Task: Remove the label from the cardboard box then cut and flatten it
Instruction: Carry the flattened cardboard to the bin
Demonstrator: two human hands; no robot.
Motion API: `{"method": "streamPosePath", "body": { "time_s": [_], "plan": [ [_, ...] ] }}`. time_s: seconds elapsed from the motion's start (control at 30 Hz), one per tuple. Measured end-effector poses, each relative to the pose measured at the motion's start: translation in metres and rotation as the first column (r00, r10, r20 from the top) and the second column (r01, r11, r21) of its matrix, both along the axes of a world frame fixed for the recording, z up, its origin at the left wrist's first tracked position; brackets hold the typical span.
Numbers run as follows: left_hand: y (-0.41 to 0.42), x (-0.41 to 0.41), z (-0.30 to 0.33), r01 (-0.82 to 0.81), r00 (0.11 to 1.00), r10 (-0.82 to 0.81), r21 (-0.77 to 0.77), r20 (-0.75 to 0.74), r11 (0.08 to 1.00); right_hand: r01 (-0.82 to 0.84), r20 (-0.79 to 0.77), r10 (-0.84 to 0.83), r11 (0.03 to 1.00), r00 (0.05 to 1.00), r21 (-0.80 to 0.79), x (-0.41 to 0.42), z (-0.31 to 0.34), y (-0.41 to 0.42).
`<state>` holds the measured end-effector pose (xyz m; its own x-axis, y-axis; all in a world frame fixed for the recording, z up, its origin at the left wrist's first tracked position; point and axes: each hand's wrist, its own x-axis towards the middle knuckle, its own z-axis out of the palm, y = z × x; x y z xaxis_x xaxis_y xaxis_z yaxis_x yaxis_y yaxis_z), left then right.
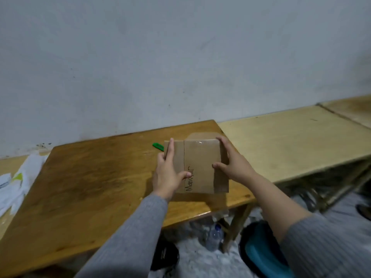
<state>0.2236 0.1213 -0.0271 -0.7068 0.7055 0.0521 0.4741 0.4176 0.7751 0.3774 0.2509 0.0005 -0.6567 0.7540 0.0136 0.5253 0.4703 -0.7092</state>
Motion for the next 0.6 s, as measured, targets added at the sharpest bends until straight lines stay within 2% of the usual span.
{"method": "streamPosePath", "body": {
  "time_s": [0.13, 0.2, 0.37, 0.47, 0.6],
  "plan": [
    [0.022, 0.066, -0.006, 0.118, 0.993, -0.118, -0.017, -0.026, 0.993, 0.203, -0.06, -0.205, 0.978, 0.977, -0.036, 0.075, -0.006, 0.003],
    [0.038, 0.1, -0.007, 0.208, 0.978, -0.209, -0.028, -0.026, 0.978, 0.342, -0.118, -0.348, 0.937, 0.93, -0.073, 0.118, -0.006, 0.01],
    [0.081, 0.181, -0.011, 0.405, 0.914, -0.406, -0.042, -0.007, 0.913, 0.54, -0.163, -0.563, 0.825, 0.81, -0.169, 0.22, -0.02, 0.036],
    [0.113, 0.232, -0.022, 0.434, 0.901, -0.434, -0.052, 0.007, 0.899, 0.579, -0.163, -0.605, 0.795, 0.779, -0.184, 0.274, -0.035, 0.055],
    [0.157, 0.305, -0.05, 0.407, 0.913, -0.404, -0.102, 0.051, 0.908, 0.537, -0.069, -0.551, 0.829, 0.832, -0.157, 0.342, -0.06, 0.09]
  ]
}}
